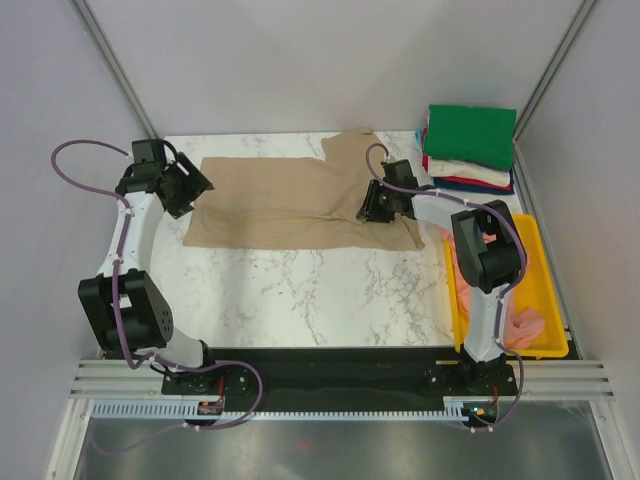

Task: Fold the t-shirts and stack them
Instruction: Fold the tshirt

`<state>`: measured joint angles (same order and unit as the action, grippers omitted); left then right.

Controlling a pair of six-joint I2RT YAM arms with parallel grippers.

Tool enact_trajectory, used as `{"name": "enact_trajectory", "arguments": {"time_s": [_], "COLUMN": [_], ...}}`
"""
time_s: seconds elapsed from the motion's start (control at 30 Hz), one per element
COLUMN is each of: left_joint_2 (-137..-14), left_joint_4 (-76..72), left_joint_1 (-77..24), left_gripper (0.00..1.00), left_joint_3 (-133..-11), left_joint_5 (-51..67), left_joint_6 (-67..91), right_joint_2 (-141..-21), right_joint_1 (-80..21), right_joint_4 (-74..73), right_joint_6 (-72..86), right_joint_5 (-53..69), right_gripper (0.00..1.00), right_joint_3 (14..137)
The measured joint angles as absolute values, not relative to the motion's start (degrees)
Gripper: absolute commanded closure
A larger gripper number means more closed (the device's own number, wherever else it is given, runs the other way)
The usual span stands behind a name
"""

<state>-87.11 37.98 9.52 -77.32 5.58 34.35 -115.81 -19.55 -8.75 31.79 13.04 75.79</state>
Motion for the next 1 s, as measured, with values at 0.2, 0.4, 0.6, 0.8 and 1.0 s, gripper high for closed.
{"name": "enact_trajectory", "arguments": {"time_s": [0.2,0.4,0.6,0.8,1.0], "left_joint_2": [-87.22,-87.05,-86.61,-86.61,-86.63], "left_joint_4": [36.58,35.79,35.27,34.94,34.57], "left_joint_1": [9.52,9.58,9.93,10.17,10.17], "left_gripper": [0.21,0.21,0.21,0.21,0.21], "left_joint_3": [-76.82,-76.34,-75.42,-74.63,-74.59], "left_joint_5": [6.72,7.88,8.21,9.17,9.58], "left_joint_6": [34.35,34.35,34.35,34.35,34.35], "right_joint_2": [-117.19,-118.28,-125.51,-138.06,-141.56], "right_joint_1": [-19.55,-19.92,-21.67,-22.90,-22.15], "right_joint_4": [-10.85,-12.78,-16.01,-20.93,-24.71], "right_joint_6": [31.51,31.51,31.27,28.42,25.89], "right_joint_5": [12.49,12.08,11.62,11.05,9.52], "right_gripper": [0.76,0.92,0.85,0.38,0.37], "right_joint_3": [78.26,82.13,95.33,117.71,125.12]}}
